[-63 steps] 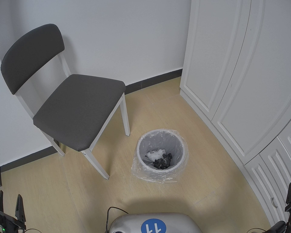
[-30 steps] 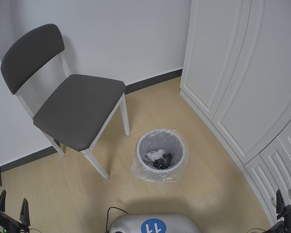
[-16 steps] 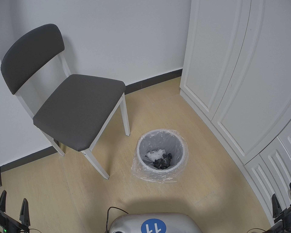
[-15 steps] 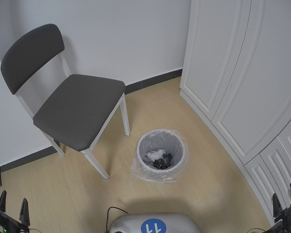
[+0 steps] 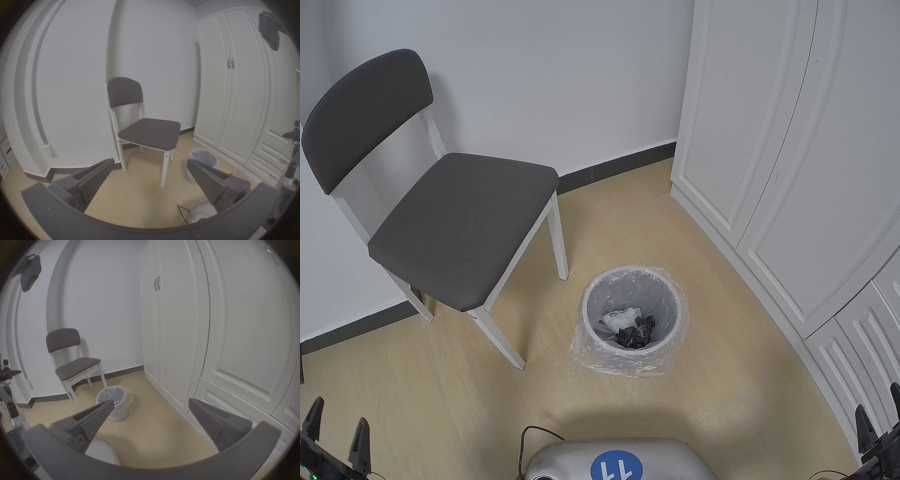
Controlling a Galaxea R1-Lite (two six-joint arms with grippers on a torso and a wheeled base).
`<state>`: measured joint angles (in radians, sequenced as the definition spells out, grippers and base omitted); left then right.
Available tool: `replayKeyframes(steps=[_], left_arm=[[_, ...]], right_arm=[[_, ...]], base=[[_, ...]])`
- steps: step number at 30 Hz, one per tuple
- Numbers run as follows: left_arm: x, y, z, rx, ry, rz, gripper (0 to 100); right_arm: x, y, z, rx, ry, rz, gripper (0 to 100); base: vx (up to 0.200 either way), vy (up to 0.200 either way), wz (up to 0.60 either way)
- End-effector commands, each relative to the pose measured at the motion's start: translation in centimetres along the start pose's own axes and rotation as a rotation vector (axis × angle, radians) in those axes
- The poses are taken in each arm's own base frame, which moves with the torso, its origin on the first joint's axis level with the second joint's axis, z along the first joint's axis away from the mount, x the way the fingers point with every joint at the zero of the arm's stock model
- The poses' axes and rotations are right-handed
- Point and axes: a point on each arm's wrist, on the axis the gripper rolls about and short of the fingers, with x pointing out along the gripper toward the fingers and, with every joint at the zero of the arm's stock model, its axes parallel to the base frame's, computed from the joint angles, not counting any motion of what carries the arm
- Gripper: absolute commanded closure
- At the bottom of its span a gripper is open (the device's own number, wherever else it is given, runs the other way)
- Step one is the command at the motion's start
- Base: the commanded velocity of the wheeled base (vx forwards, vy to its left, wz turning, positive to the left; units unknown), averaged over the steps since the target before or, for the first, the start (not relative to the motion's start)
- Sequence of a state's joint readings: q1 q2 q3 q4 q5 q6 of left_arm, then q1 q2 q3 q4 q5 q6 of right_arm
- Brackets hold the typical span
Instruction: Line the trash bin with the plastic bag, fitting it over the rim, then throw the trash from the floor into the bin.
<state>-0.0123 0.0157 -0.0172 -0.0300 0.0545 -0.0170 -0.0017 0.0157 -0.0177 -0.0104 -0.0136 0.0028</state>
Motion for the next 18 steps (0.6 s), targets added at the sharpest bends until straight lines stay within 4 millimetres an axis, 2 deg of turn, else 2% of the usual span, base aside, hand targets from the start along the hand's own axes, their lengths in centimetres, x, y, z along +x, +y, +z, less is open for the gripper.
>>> replayKeyframes(steps=[1, 18], left_arm=[[-0.06, -0.09, -0.86, -0.002, 0.046, -0.047, 0], [-0.02, -0.09, -0.82, -0.002, 0.032, -0.048, 0]], right_arm=[[-0.01, 0.03, -0.59, -0.001, 0.011, 0.014, 0], [0.00, 0.02, -0.62, 0.016, 0.011, 0.012, 0]], base=[[0.000, 0.000, 0.00], [0.000, 0.000, 0.00]])
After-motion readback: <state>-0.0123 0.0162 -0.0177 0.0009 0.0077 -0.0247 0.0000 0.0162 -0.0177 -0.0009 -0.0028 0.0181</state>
